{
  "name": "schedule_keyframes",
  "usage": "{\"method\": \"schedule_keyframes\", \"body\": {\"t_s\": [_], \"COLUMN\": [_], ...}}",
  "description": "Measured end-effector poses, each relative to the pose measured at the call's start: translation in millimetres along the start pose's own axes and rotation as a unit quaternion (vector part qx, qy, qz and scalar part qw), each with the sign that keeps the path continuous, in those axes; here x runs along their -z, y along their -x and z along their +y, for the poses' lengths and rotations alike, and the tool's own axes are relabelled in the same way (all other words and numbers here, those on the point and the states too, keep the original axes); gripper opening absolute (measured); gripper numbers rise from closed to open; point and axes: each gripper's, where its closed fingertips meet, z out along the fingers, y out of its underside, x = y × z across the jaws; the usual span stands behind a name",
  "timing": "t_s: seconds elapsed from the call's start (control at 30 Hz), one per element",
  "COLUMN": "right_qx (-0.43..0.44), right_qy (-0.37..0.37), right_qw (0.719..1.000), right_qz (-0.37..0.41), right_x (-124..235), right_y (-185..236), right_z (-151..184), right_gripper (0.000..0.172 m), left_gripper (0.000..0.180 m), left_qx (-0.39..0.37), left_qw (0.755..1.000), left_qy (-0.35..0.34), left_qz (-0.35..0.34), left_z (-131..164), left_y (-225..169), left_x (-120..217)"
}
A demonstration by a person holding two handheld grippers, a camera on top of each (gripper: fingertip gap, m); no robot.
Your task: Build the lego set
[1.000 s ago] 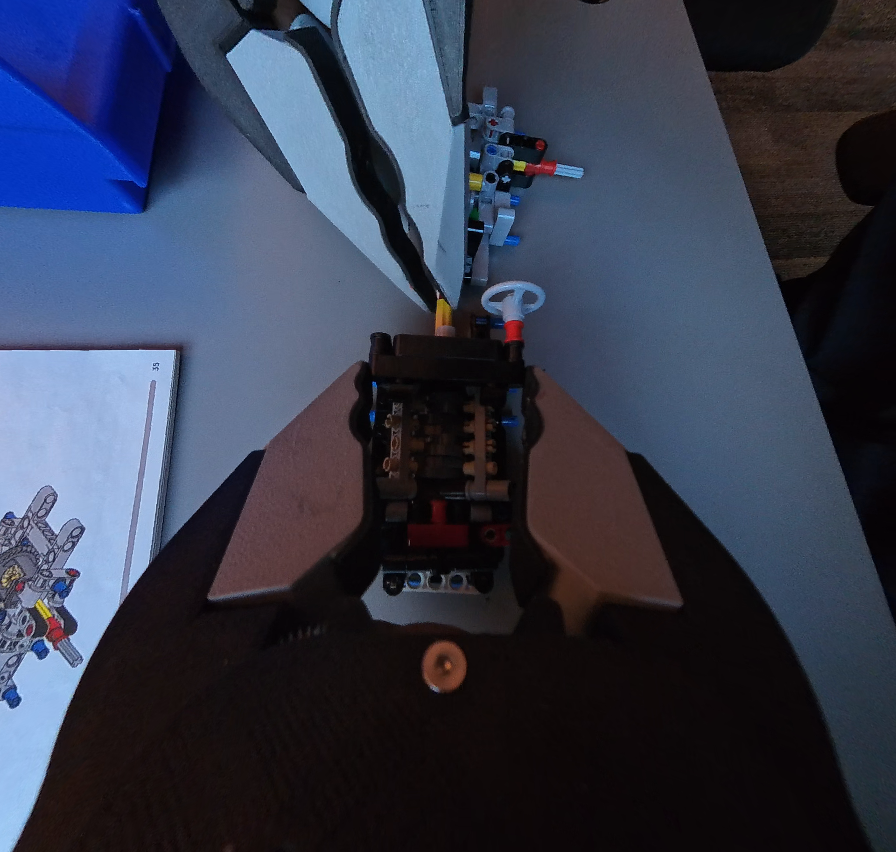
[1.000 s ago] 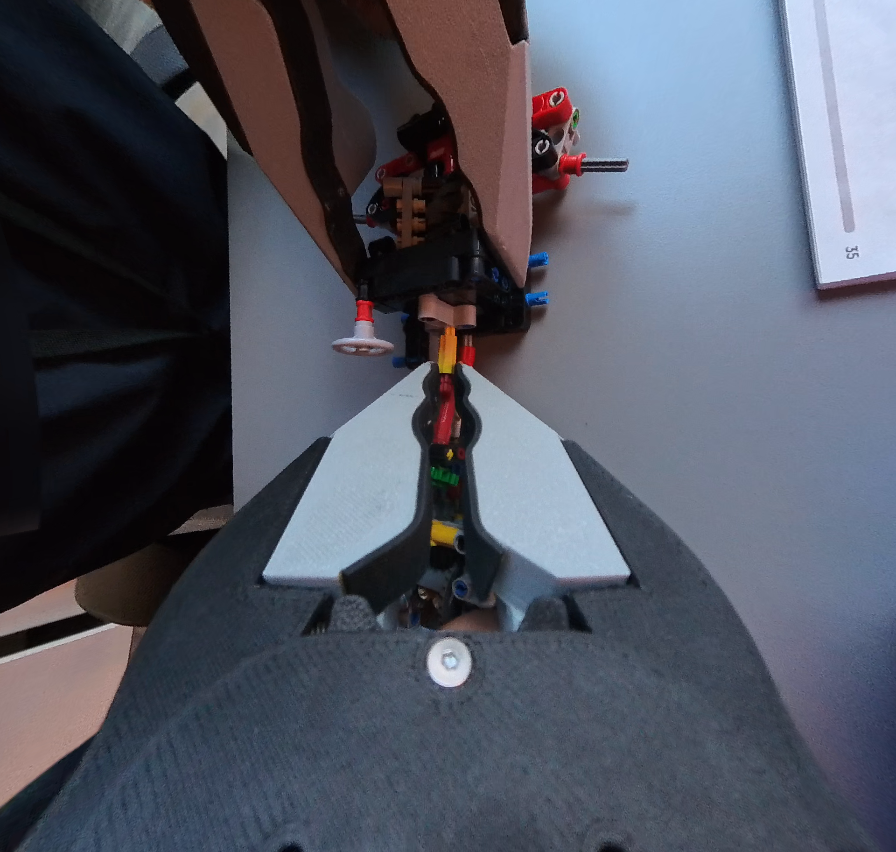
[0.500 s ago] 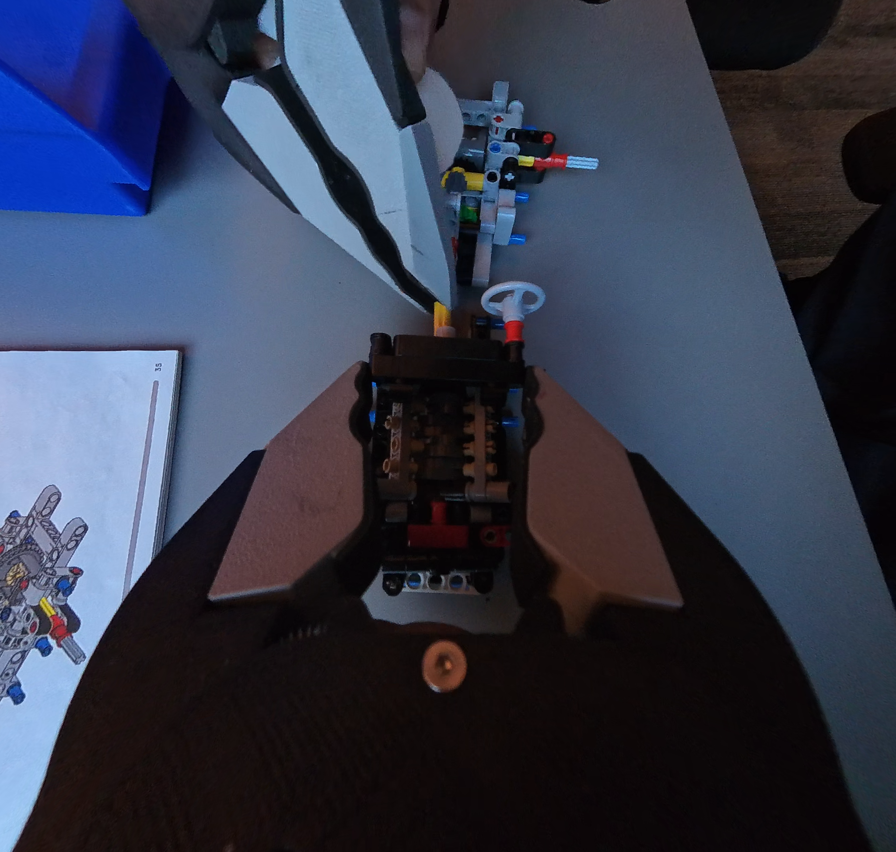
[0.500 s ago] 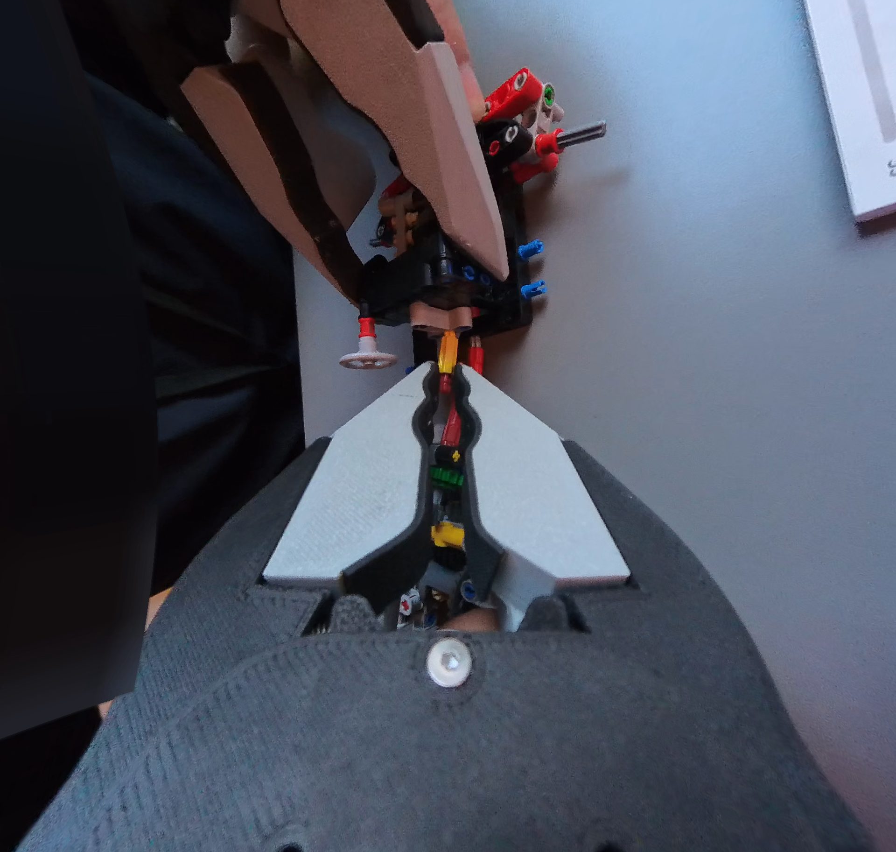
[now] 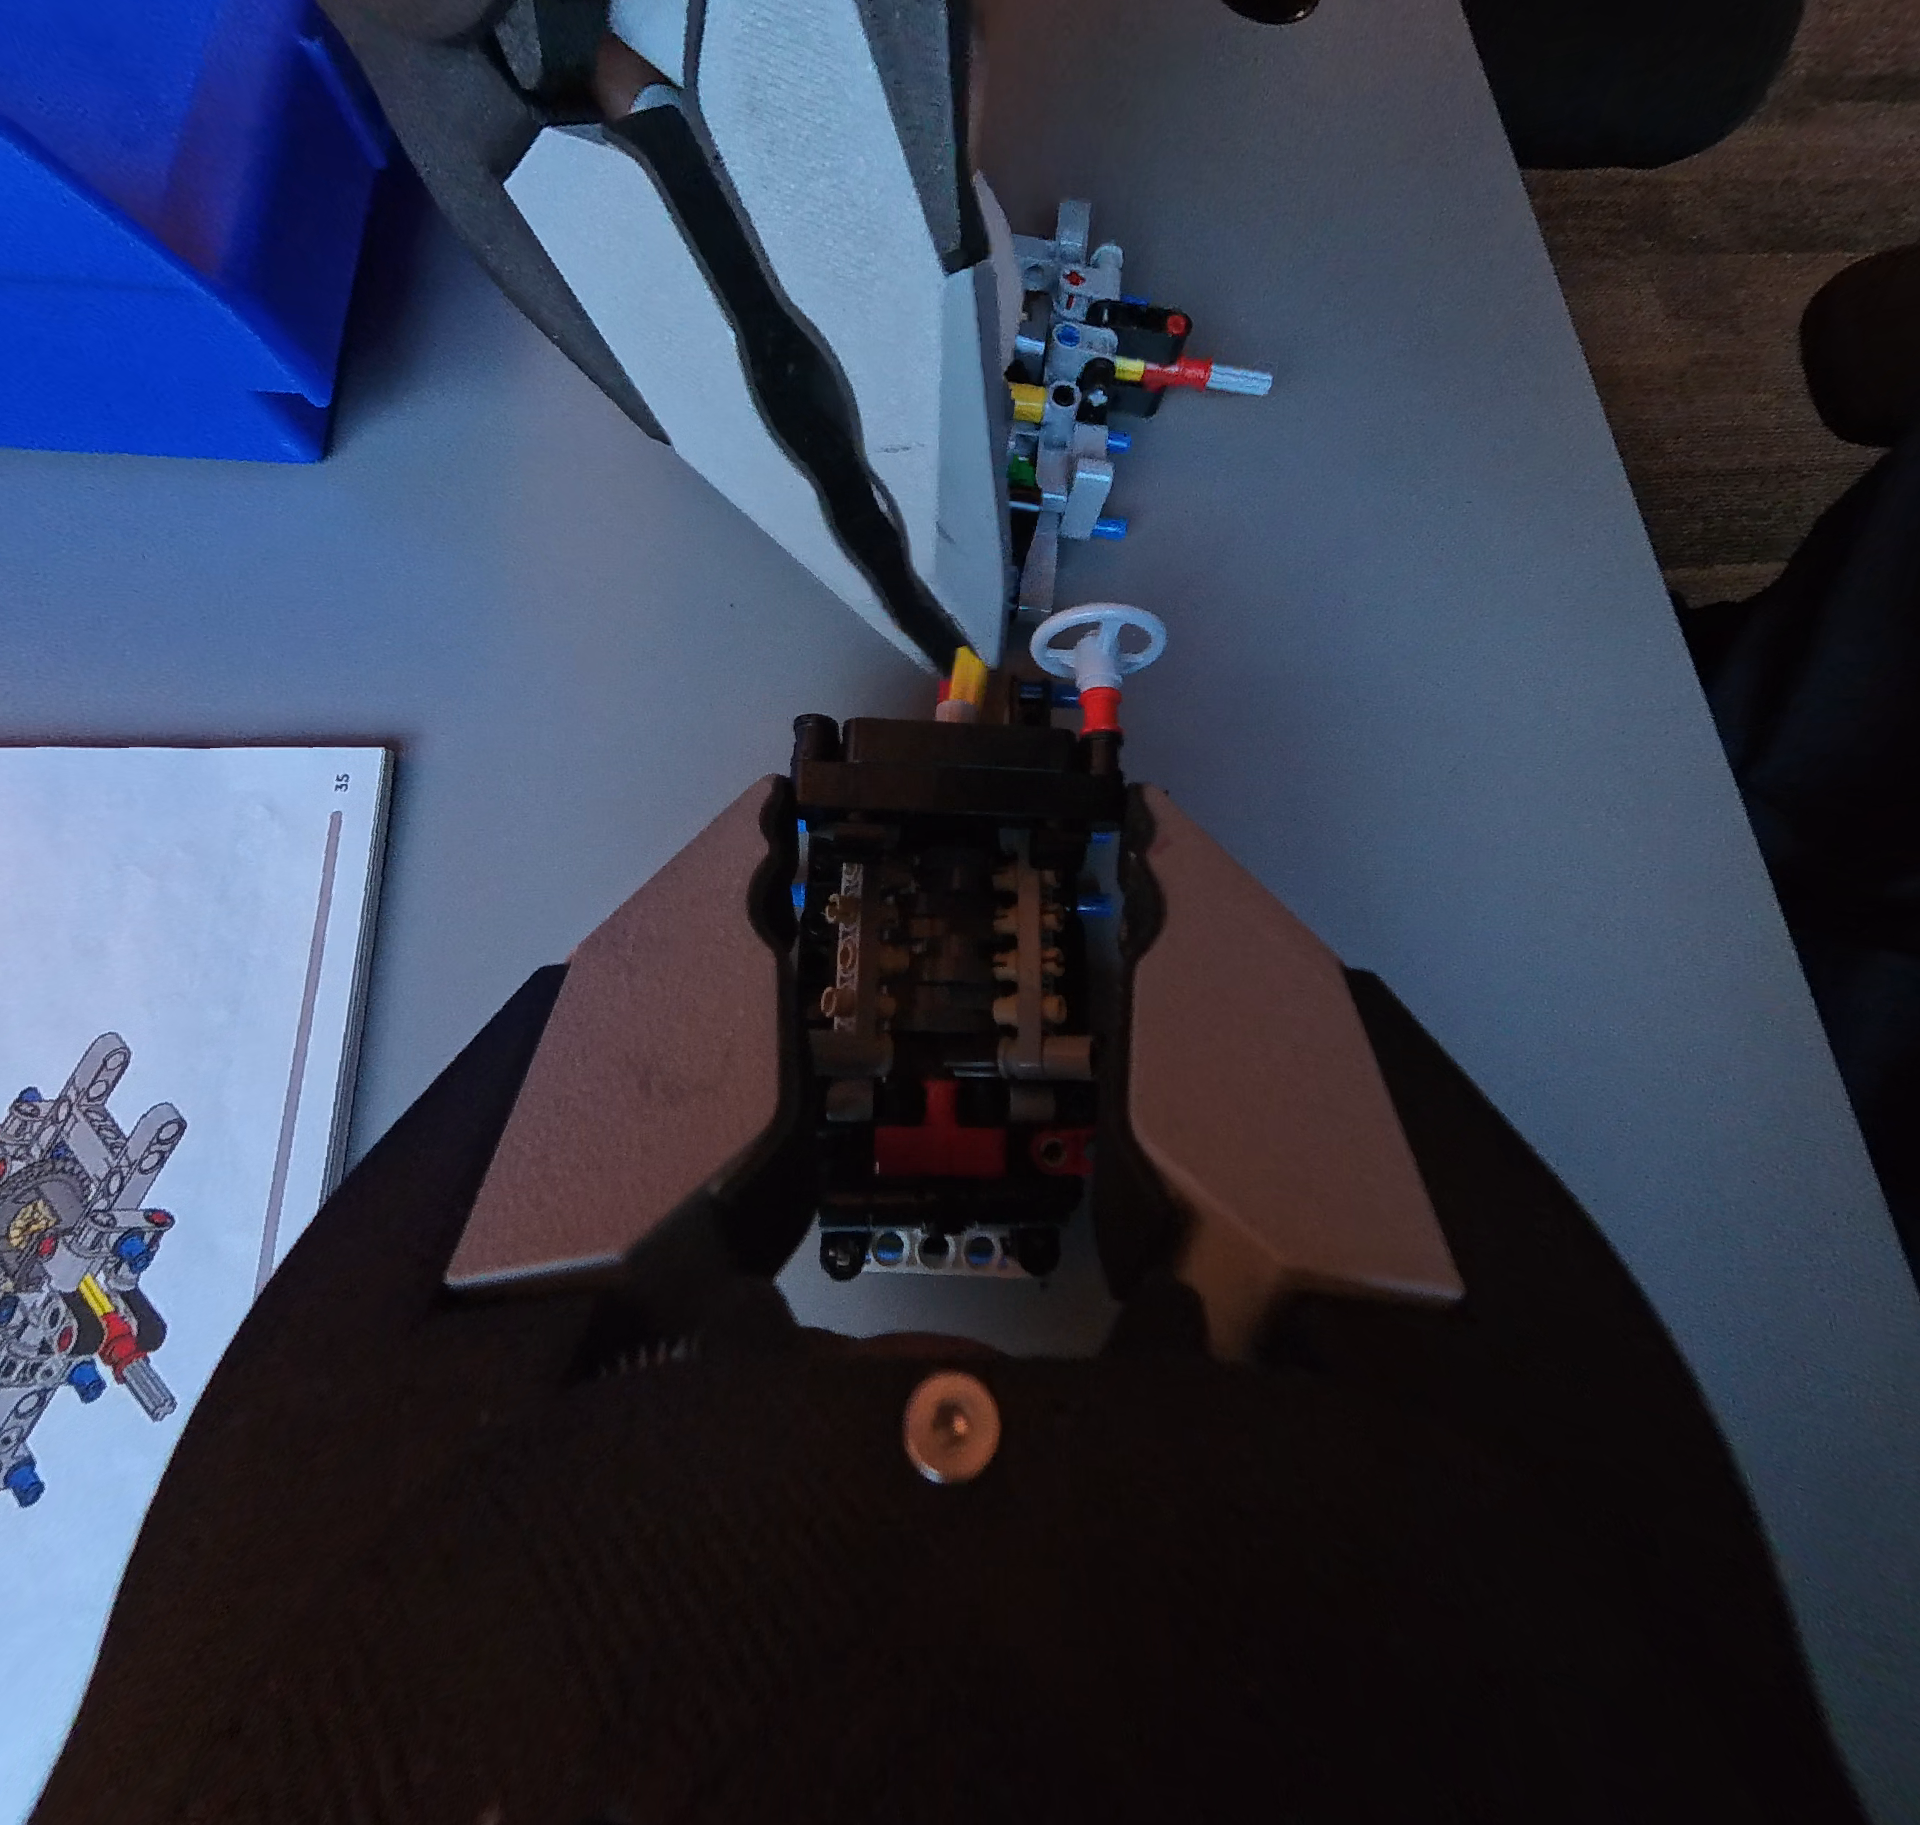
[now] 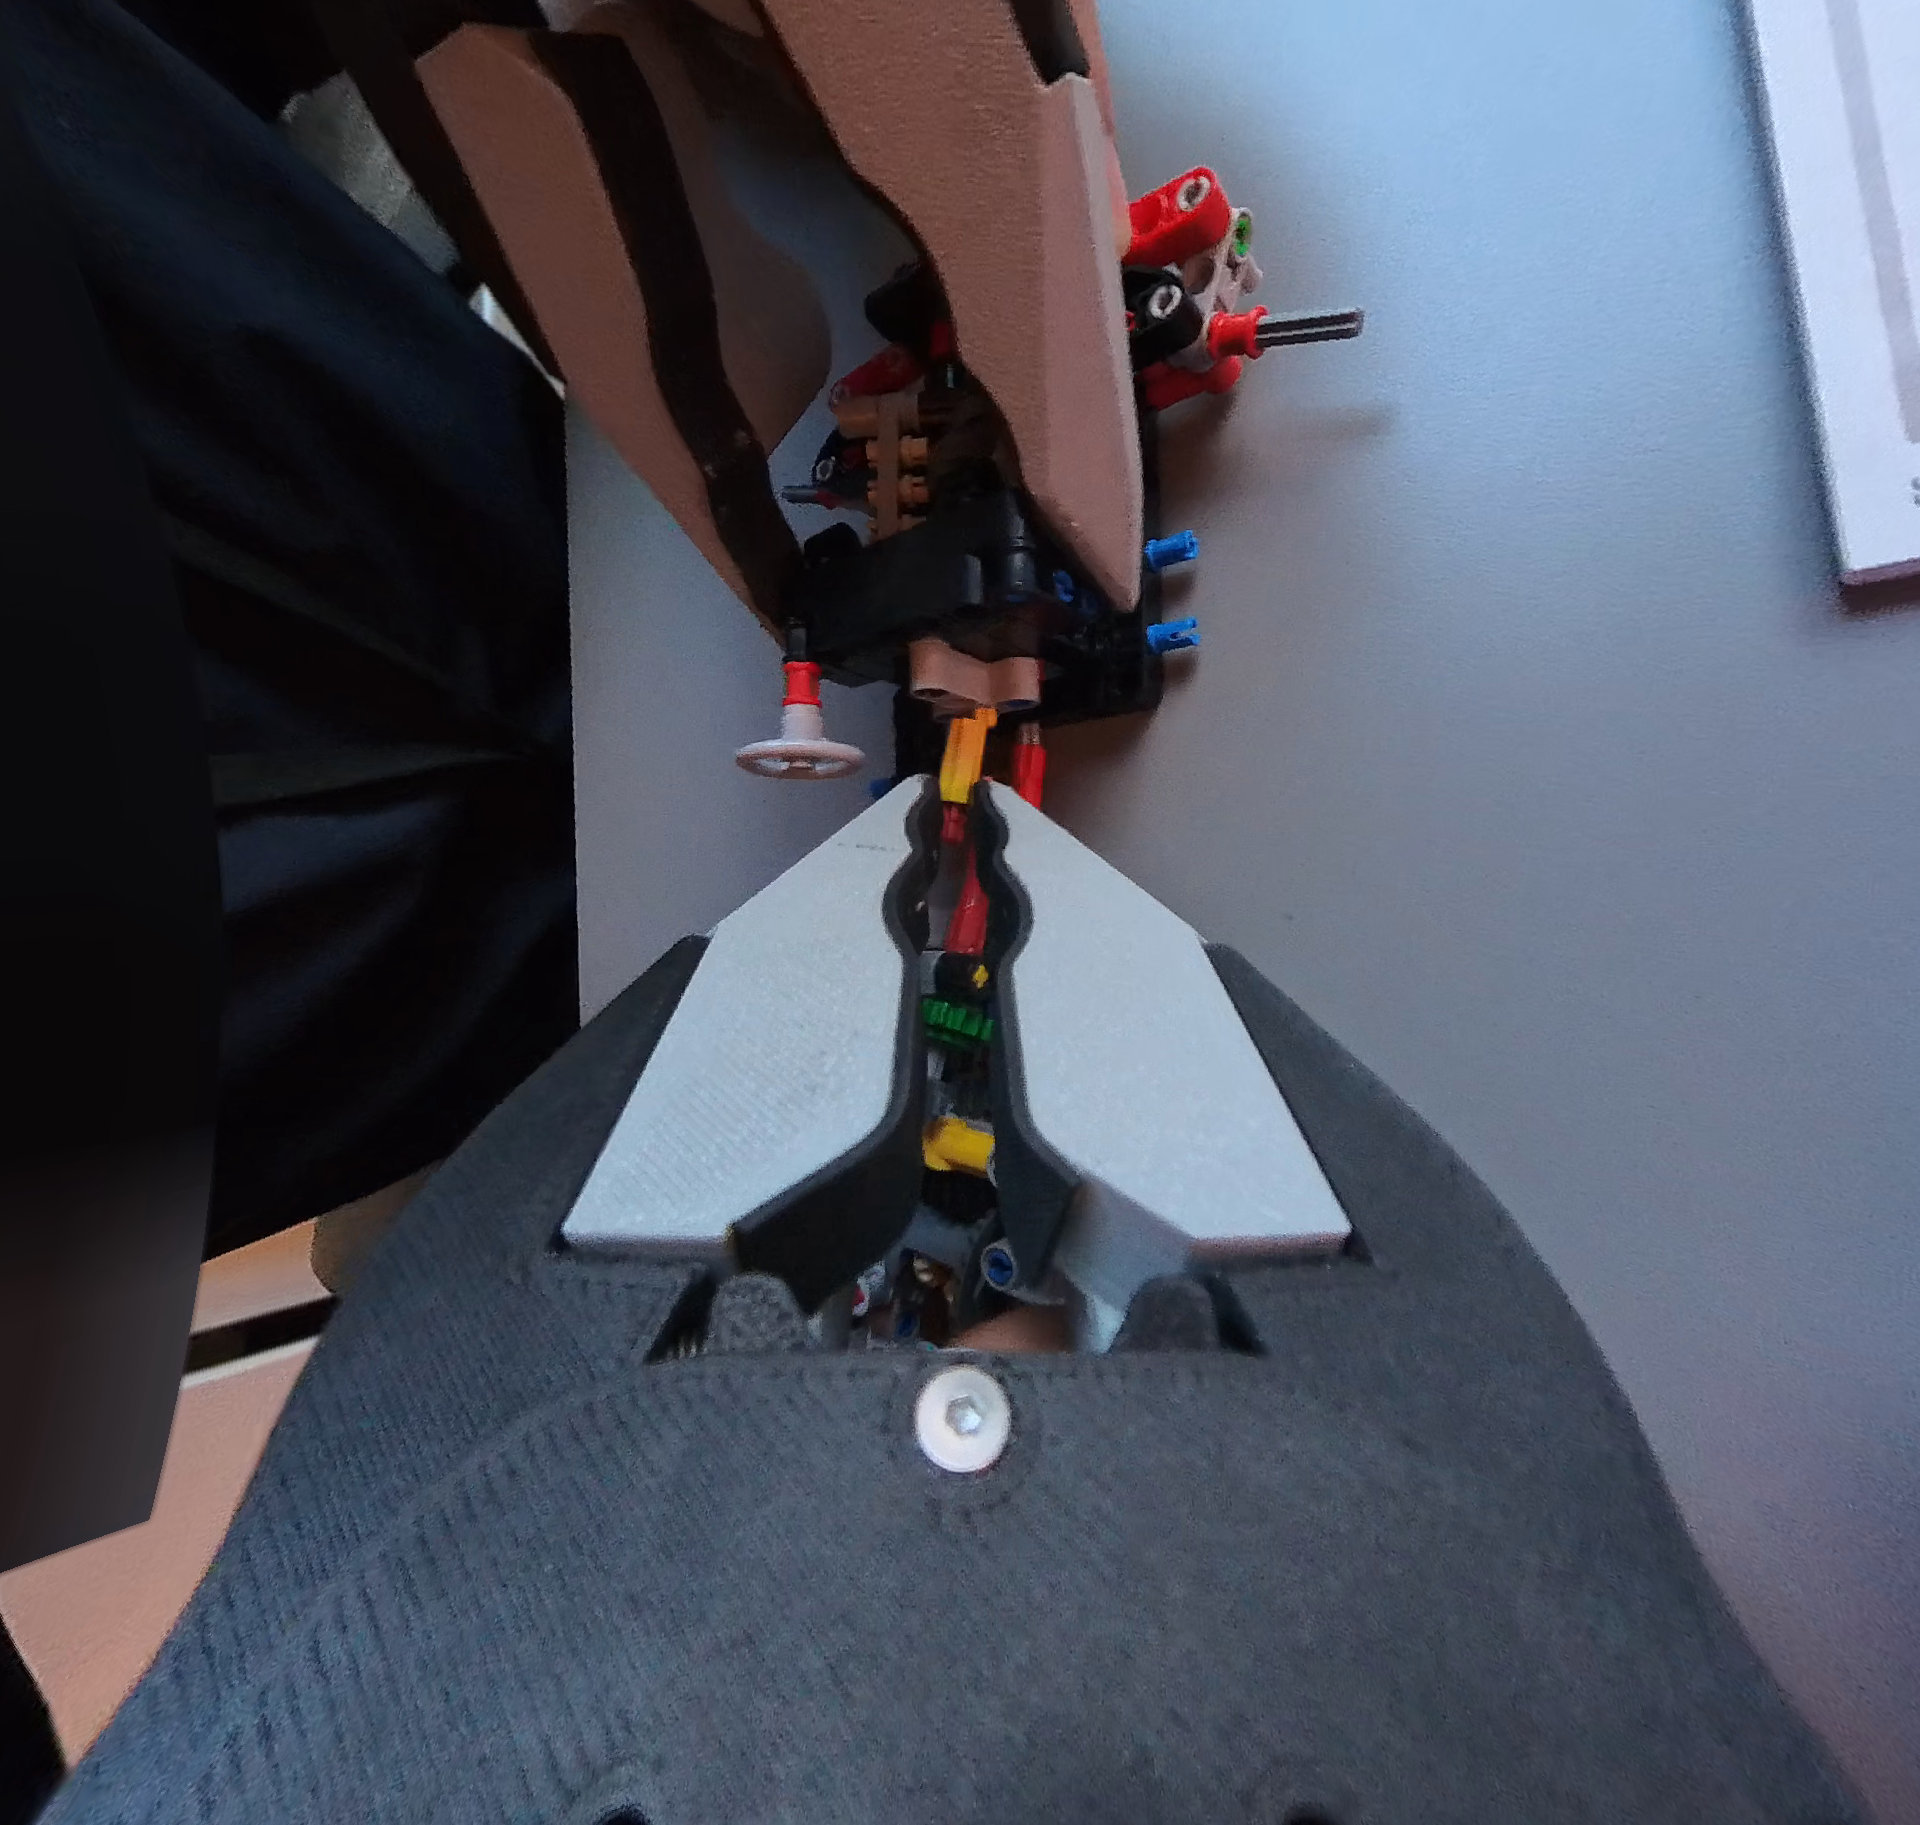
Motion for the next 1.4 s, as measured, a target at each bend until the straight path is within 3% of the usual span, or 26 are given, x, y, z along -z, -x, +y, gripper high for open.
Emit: {"method": "schedule_keyframes", "body": {"t_s": [0.3, 0.4, 0.5, 0.6, 0.73, 0.87, 1.0, 1.13, 1.2, 1.23, 1.4], "right_qx": [0.026, 0.055, 0.126, 0.199, 0.27, 0.333, 0.366, 0.364, 0.361, 0.358, 0.305], "right_qy": [0.027, 0.002, -0.069, -0.097, -0.138, -0.132, -0.13, -0.148, -0.156, -0.159, -0.159], "right_qw": [0.999, 0.997, 0.984, 0.945, 0.884, 0.828, 0.793, 0.794, 0.799, 0.802, 0.848], "right_qz": [0.022, 0.048, 0.105, 0.24, 0.355, 0.432, 0.47, 0.463, 0.456, 0.451, 0.403], "right_x": [1, 10, 28, 46, 52, 42, 39, 42, 42, 42, 39], "right_y": [-5, -4, 7, 4, 16, 20, 21, 17, 14, 14, 11], "right_z": [4, -1, -22, -34, -46, -52, -58, -60, -59, -58, -49], "right_gripper": [0.003, 0.003, 0.003, 0.003, 0.003, 0.003, 0.003, 0.003, 0.003, 0.003, 0.01], "left_gripper": [0.062, 0.062, 0.062, 0.059, 0.019, 0.031, 0.009, 0.006, 0.013, 0.007, 0.004], "left_qx": [-0.001, -0.001, -0.024, -0.037, 0.021, 0.063, 0.078, 0.089, 0.095, 0.094, 0.055], "left_qw": [1.0, 1.0, 0.999, 0.999, 0.995, 0.994, 0.989, 0.987, 0.988, 0.989, 0.994], "left_qy": [0.001, 0.012, 0.035, 0.009, -0.095, -0.088, -0.121, -0.129, -0.115, -0.113, -0.099], "left_qz": [0.001, 0.011, -0.004, -0.024, 0.0, 0.002, 0.012, 0.022, 0.03, 0.032, -0.003], "left_z": [0, 2, 3, -10, -43, -43, -50, -51, -46, -45, -43], "left_y": [0, -3, -3, 0, 5, 11, 12, 16, 17, 16, 18], "left_x": [0, 2, 5, 21, 49, 39, 41, 41, 37, 35, 30]}}
